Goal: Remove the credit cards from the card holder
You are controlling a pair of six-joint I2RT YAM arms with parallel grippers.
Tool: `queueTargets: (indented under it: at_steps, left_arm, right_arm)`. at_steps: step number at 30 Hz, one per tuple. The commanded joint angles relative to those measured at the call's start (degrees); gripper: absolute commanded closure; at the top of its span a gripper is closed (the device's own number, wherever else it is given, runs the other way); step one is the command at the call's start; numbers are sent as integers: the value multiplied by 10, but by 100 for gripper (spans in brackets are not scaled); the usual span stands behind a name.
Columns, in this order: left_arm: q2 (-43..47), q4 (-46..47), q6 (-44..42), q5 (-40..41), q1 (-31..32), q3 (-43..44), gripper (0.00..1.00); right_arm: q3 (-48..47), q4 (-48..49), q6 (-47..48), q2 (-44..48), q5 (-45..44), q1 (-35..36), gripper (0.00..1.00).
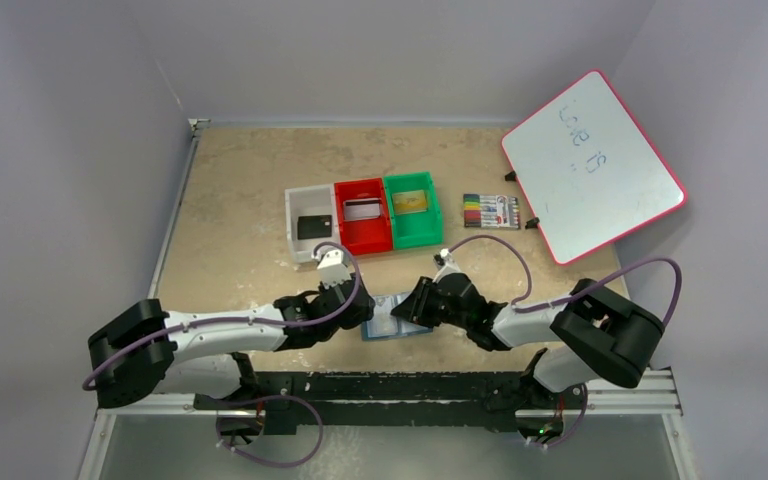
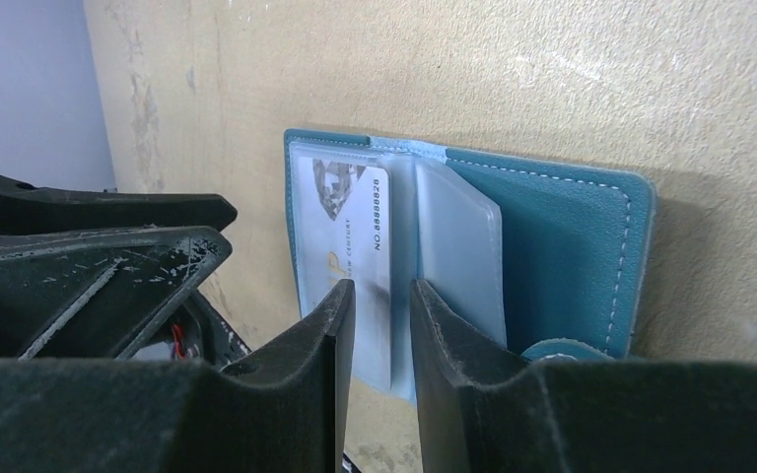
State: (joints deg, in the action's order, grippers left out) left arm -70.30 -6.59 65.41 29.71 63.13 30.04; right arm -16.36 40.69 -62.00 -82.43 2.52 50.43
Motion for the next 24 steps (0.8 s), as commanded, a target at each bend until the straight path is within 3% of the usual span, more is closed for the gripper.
queueTargets:
  at_steps: [1, 10, 24]
  left_arm:
    - [-2, 26, -10, 8, 3, 15, 60]
    - [-78, 63, -20, -59, 4, 20, 79]
    - [-124, 23, -36, -53, 7, 33, 94]
  right_arm:
    - [9, 9, -8, 12, -13, -3, 70]
    - [24, 29, -23, 12, -14, -7, 71]
    - [43, 80, -36, 7, 11, -18, 77]
